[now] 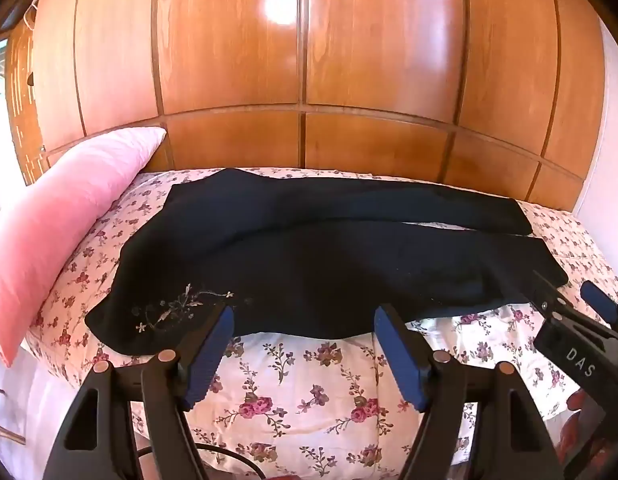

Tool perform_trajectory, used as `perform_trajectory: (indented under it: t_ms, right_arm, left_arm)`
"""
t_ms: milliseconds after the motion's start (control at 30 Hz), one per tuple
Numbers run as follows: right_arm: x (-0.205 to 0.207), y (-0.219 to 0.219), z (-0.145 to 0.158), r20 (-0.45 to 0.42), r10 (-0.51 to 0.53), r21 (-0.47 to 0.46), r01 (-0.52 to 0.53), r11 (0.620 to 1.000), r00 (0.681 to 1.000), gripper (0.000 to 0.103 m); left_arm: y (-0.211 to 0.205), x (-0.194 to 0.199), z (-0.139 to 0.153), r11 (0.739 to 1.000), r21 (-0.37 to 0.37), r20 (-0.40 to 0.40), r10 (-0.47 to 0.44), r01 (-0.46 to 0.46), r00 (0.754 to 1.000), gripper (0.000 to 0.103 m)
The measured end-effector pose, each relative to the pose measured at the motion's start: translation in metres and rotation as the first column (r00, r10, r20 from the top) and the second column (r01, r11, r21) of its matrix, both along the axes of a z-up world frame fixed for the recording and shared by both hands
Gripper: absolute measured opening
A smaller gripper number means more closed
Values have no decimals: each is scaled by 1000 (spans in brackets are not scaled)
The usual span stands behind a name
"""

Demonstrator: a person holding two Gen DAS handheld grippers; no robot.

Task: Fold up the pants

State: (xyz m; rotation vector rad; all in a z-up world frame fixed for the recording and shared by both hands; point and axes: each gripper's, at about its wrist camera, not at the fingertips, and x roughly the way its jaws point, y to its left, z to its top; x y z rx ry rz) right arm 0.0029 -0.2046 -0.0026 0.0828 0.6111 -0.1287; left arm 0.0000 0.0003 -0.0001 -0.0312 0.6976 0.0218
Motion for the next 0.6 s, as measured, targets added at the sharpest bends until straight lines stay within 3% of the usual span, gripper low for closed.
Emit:
perform_trajectory:
  t_ms: [600]
  right_arm:
    - [-1,-1,0,8,-3,-12,3,1000,1000,103]
  left_arm:
    - [3,5,-3,1000,-12,-24,10,-11,1000,74]
